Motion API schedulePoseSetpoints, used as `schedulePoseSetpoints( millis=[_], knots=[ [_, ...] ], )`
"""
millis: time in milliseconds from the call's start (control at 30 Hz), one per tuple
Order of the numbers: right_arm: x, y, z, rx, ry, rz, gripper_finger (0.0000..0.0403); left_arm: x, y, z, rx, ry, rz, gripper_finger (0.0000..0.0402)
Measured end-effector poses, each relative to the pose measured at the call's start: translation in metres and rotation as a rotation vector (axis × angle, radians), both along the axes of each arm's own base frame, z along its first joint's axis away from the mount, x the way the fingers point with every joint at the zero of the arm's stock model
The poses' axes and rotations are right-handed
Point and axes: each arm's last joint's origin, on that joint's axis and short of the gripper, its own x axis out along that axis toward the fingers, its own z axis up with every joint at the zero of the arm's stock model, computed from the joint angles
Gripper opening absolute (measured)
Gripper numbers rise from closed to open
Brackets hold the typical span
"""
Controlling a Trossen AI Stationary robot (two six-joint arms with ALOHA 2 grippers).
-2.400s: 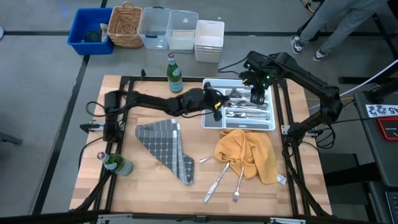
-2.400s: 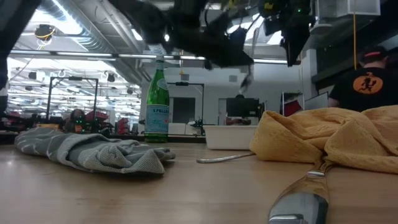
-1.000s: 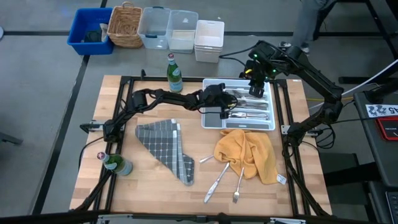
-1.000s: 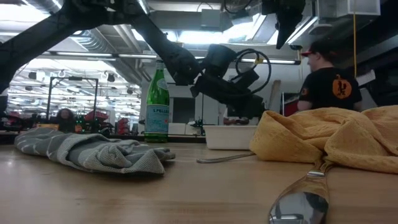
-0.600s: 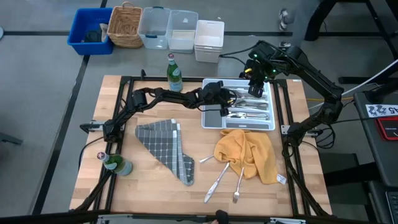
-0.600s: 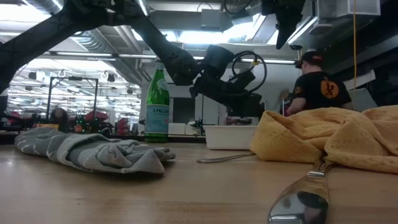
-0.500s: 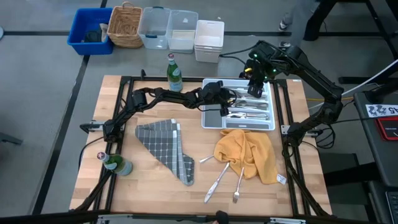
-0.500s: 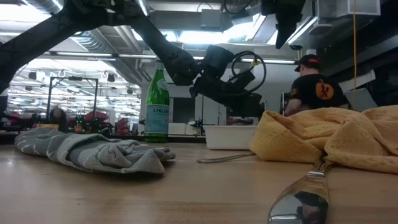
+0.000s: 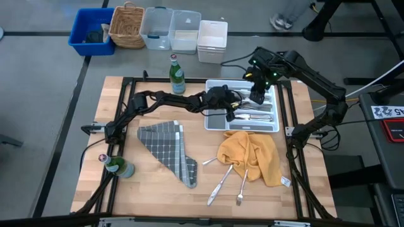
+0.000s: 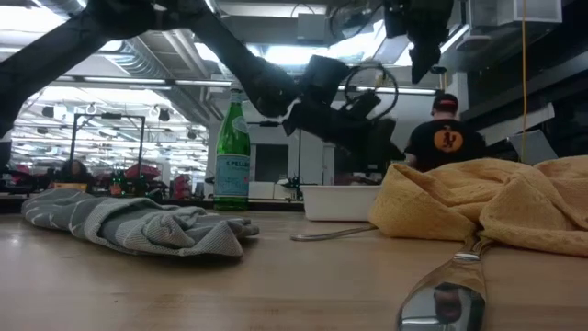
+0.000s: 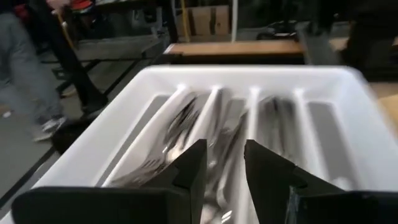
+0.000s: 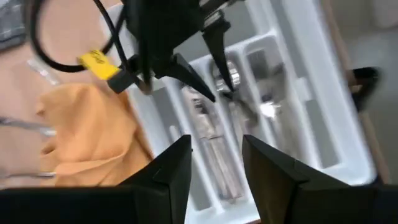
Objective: Sort silverware
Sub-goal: Put the silver spoon into the cutlery tray, then put the silver fork into the cutlery tray
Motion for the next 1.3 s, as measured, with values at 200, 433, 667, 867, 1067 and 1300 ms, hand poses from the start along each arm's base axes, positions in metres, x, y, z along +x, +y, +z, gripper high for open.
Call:
schedulePoseSetpoints(
  millis=[200, 433, 667, 867, 1067, 1300],
  knots=[
    [0.005, 0.007, -0.014, 0.21, -0.065, 0.071, 0.0144, -0.001, -0.029, 0.031, -0.011, 0.012, -0.053, 0.0096],
    [0.02, 0.038, -0.019, 0.267, -0.052, 0.205, 0.0144, -0.019, -0.057, 0.064, -0.104, 0.157, -0.077, 0.0095],
    [0.037, 0.089, -0.021, 0.266, -0.011, 0.408, 0.0144, -0.045, -0.079, 0.089, -0.183, 0.322, -0.095, 0.0095],
    [0.043, 0.135, -0.022, 0.242, 0.023, 0.54, 0.0144, -0.071, -0.095, 0.097, -0.236, 0.526, -0.095, 0.0095],
    [0.041, 0.178, -0.023, 0.092, 0.084, 0.646, 0.0144, -0.086, -0.113, 0.094, -0.282, 0.684, -0.092, 0.0095],
    [0.031, 0.226, -0.023, 0.064, 0.091, 0.829, 0.0144, -0.096, -0.135, 0.103, -0.325, 0.721, -0.09, 0.0095]
  ],
)
